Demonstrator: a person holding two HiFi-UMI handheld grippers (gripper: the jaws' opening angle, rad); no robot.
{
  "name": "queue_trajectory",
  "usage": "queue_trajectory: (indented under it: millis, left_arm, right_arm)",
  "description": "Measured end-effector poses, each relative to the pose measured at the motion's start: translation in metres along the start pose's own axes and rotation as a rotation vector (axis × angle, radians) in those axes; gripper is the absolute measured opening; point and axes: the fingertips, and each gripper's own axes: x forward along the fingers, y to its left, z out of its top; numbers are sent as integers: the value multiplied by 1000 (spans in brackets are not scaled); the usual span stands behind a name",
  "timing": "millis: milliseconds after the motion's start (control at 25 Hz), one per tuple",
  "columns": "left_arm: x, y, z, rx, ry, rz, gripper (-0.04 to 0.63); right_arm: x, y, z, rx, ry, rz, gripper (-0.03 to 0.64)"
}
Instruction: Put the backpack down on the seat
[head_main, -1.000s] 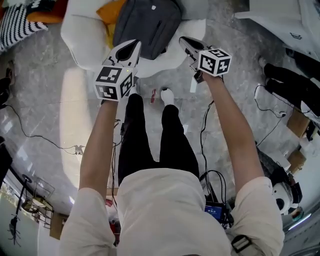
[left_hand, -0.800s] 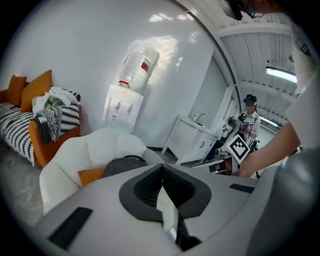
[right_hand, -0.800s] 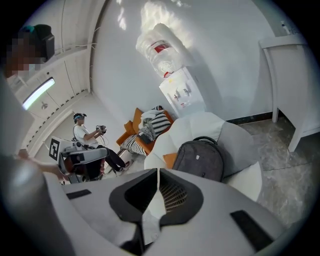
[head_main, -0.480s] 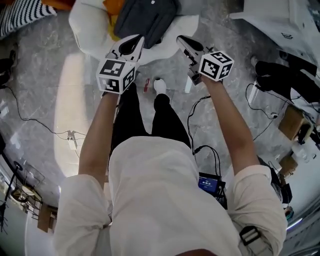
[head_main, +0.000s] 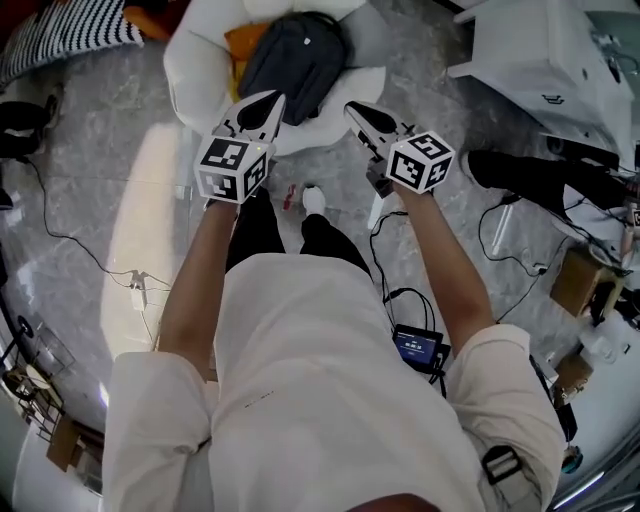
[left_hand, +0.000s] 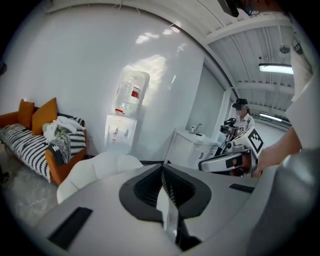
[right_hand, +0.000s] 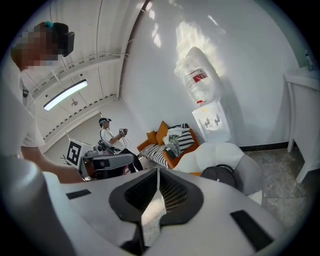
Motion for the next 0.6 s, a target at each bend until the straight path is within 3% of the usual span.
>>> queue_trajectory:
  millis: [600]
  left_arm:
    - [-76,-89,33,28,-113,113,17]
  right_arm:
    - [-88,72,29,-88,-31,133,34]
